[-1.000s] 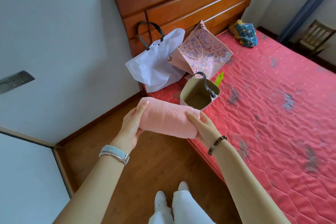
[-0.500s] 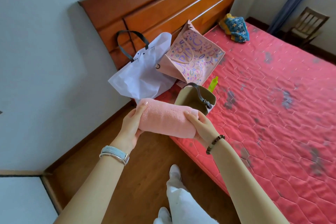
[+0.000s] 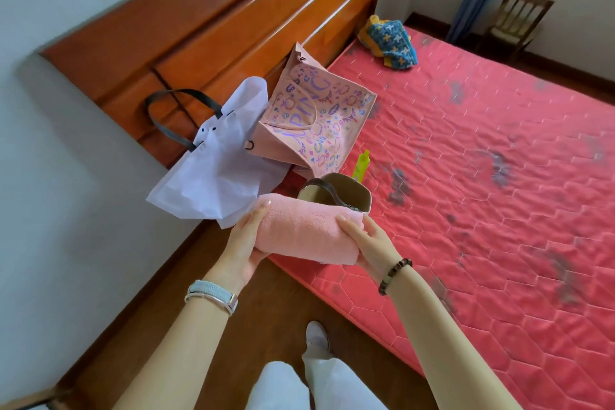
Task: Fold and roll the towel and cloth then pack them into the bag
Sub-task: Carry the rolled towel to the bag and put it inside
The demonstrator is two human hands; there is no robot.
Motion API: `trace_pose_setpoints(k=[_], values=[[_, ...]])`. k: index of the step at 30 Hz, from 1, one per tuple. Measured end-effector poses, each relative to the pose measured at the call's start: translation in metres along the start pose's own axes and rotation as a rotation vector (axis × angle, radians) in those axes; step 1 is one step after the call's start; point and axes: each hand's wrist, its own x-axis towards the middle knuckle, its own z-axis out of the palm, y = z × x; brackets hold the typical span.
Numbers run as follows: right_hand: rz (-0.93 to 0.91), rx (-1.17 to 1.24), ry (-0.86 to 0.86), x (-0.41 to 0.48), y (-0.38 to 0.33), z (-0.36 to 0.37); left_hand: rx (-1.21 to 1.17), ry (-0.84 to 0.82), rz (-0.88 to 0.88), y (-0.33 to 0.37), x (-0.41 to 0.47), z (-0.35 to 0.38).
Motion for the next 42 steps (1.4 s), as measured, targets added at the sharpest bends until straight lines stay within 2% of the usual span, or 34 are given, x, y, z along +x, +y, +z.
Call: trace_pose_setpoints(k=[9, 14, 21, 31, 36, 42], values=[[0.022, 0.098, 0.152, 0.012, 0.008, -0.024, 0.057, -0.067, -0.131, 0.001, 0.047, 0.031], [0.060, 0.164, 0.284, 0.017, 0.017, -0.023, 0.132, -0.194, -0.203, 0.008, 0.073, 0.038], [0.067, 0.227, 0.532, 0.013, 0.039, 0.005, 0.216, -0.327, -0.295, 0.009, 0.110, 0.040], [0.211, 0.436, 0.783, 0.017, 0.101, 0.057, 0.237, -0.427, -0.522, -0.036, 0.133, 0.007], [0.239, 0.509, 0.842, 0.026, 0.115, 0.074, 0.178, -0.421, -0.713, -0.059, 0.130, 0.001], [0.270, 0.481, 0.797, 0.035, 0.132, 0.085, 0.257, -0.372, -0.706, -0.075, 0.128, 0.006]])
